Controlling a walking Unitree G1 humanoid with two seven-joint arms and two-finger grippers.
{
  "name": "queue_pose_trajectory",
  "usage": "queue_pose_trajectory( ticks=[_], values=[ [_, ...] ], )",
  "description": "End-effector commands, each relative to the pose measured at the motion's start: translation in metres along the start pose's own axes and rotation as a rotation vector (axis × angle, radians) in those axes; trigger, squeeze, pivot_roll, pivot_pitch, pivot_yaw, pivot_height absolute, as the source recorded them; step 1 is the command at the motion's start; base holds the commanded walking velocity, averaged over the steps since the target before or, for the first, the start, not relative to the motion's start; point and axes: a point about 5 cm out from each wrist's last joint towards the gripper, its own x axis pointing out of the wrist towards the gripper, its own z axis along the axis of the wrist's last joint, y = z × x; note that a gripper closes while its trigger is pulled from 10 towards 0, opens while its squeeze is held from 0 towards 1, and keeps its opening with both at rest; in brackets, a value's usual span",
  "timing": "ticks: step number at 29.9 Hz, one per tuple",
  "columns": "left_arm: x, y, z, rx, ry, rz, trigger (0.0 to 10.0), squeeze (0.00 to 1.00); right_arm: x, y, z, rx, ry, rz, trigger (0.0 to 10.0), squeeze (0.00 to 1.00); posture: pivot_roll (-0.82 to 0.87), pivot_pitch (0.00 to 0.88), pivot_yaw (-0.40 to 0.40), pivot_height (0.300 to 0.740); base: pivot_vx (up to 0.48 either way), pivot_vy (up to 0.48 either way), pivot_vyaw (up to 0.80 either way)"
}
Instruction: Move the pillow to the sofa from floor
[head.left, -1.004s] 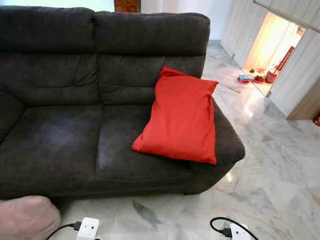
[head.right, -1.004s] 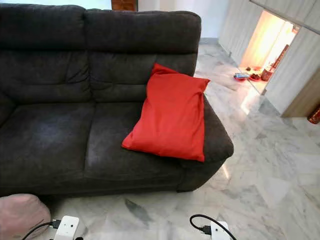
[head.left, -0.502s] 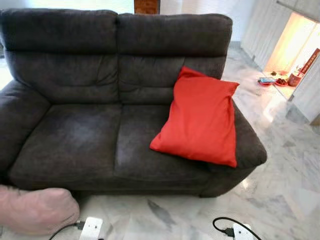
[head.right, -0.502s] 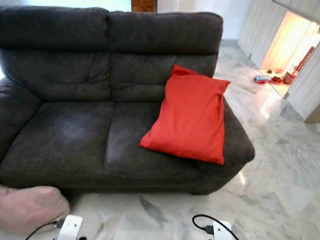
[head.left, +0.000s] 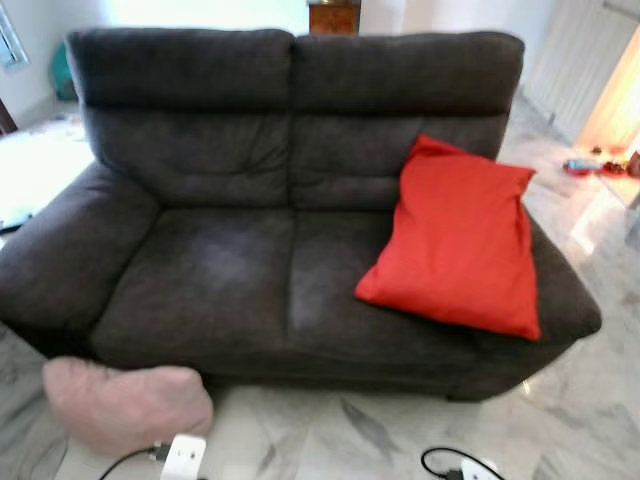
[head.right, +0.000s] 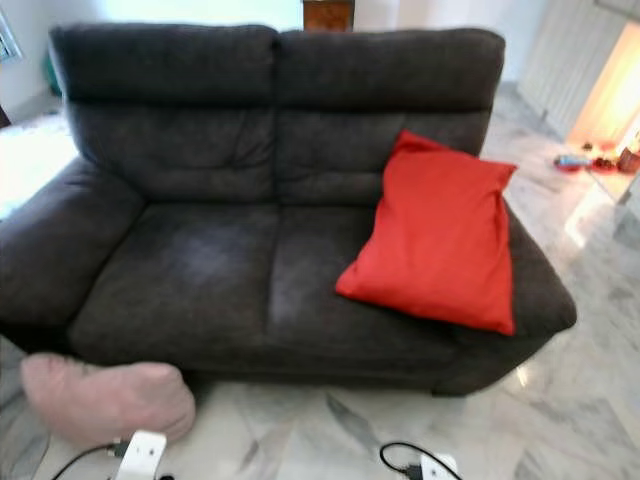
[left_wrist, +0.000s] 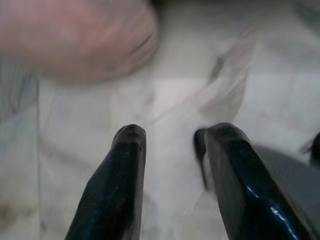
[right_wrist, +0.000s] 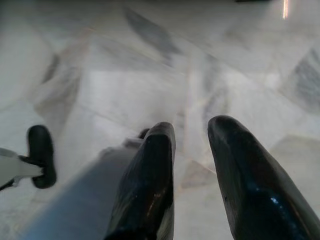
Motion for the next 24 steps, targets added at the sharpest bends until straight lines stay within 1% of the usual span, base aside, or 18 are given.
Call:
queue_pose_trajectory(
  ticks=[1, 3, 24],
  values=[
    [-0.0026, 0.0013, -0.0106, 0.013, 0.036, -0.002, 10.0, 0.0, 0.0013, 0.0045, 0.0057, 0.006, -0.019, 0.013, 10.0, 0.0, 0.01, 0.0, -0.046, 0.74, 0.0, 0.334, 0.0],
    [-0.0027, 0.0018, -0.0111, 0.013, 0.037, -0.002, 10.0, 0.0, 0.0013, 0.0043, 0.0053, 0.024, -0.019, 0.012, 10.0, 0.0, 0.01, 0.0, -0.046, 0.74, 0.0, 0.336, 0.0],
    [-0.0018, 0.0013, -0.0071, 0.009, 0.02, 0.0, 10.0, 0.0, 0.0013, 0.0036, 0.0062, 0.042, -0.024, 0.012, 10.0, 0.0, 0.02, 0.0, -0.053, 0.74, 0.0, 0.335, 0.0]
  ],
)
